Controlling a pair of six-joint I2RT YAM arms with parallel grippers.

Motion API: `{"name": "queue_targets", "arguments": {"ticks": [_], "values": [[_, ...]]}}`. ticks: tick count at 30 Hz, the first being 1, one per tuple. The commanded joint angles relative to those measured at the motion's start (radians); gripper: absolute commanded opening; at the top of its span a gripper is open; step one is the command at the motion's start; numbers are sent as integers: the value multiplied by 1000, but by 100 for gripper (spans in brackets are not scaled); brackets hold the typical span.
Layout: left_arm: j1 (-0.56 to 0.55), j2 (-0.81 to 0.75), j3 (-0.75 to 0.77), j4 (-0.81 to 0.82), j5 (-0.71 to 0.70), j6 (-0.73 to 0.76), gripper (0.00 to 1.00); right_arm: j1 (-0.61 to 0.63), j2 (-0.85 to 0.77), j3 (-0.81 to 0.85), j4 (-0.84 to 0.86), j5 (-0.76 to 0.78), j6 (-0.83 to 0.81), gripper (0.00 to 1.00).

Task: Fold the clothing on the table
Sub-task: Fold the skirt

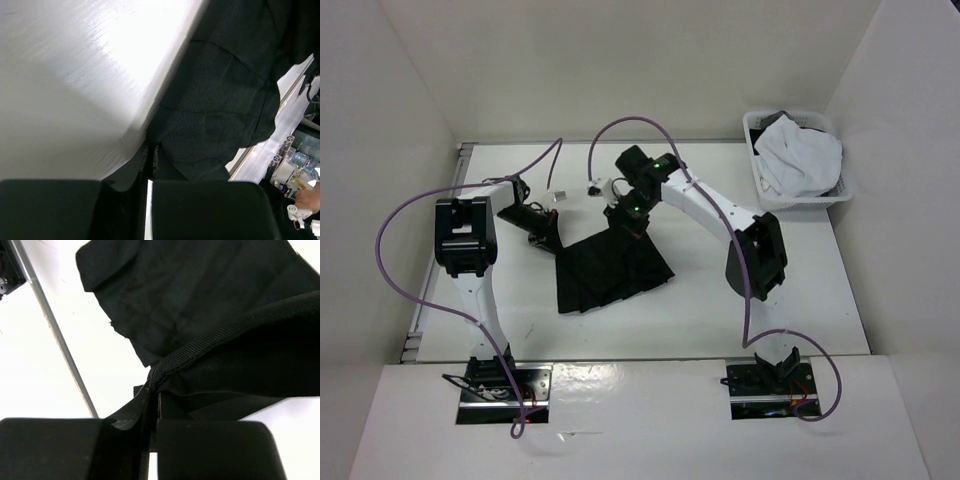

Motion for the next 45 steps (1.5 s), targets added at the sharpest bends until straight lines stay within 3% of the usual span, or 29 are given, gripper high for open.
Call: {"name": "queue_targets", "arguments": {"ticks": [1,16,25,45], "values": [[-5,-5,-2,81,-66,1,0,26,25,102,-47,6,-3,0],[-5,-33,-29,90,-56,-17,0,139,261,459,-137,-45,38,0],[-5,-53,-49,99,-47,-17,0,227,284,495,-160,-66,29,0],[-5,-71,-68,99,-38,-26,0,247,413,679,-169,-79,56,1]]}}
